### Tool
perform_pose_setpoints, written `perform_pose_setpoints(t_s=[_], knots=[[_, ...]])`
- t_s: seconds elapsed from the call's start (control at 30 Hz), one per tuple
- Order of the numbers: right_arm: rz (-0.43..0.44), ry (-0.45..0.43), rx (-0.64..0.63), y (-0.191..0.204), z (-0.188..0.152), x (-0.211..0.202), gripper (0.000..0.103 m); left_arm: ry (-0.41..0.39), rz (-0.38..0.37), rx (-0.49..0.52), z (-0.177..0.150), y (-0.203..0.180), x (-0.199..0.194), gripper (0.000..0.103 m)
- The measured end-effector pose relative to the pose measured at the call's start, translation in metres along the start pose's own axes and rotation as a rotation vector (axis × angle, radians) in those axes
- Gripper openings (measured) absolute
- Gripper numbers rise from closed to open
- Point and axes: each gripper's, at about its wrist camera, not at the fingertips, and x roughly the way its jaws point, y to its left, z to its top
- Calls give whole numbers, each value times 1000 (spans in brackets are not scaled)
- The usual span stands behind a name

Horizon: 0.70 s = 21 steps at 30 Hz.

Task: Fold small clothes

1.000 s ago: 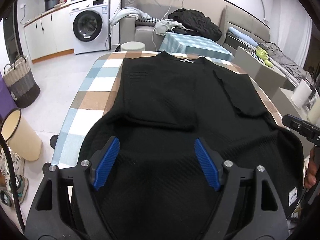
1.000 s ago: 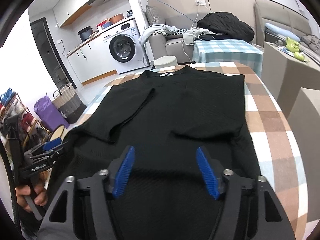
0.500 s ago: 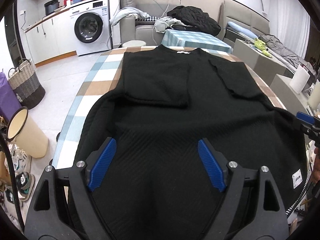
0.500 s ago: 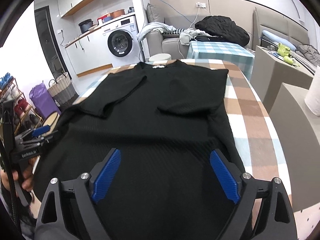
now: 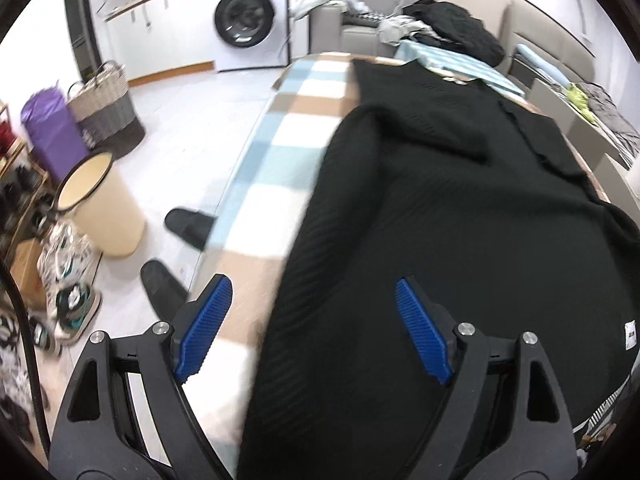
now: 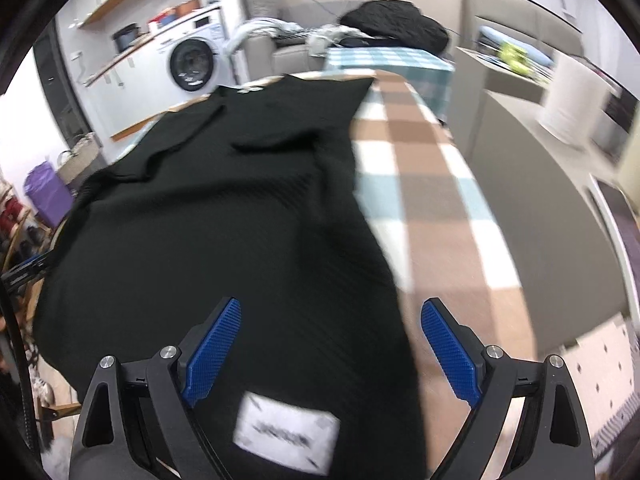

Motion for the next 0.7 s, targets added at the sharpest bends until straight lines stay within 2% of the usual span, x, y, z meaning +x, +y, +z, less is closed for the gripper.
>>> perform_pose_setpoints(t_s=[0.13, 0.27, 0.33, 0.37, 0.43, 0.47, 0.5, 0.53, 0.7], knots=[[-5, 21, 40, -19, -20, -5, 93, 24, 3, -33, -18, 22, -4, 82], [7, 29, 26, -23, -34, -3, 82, 41, -21, -57, -35, 34, -8, 82], [2, 33, 23, -24, -36, 4, 70, 43, -37, -52, -43, 33, -11, 82], [3, 37, 23, -23, -36, 7, 58, 45, -39, -50, -43, 32, -9, 81], [-11, 18, -1, -19, -35, 9, 31, 41, -50, -43, -42, 29, -9, 62], [9, 23, -8, -18, -34, 10, 13, 34, -46, -34, -42, 27, -11, 55], [21, 24, -11, -17, -33, 9, 8, 35, -45, -28, -38, 23, -10, 36], [39, 22, -15, -16, -33, 6, 6, 35, -47, -19, -37, 21, -10, 23], [112, 55, 39, -26, -42, -7, 6, 43, -60, -25, -32, 21, -11, 20]])
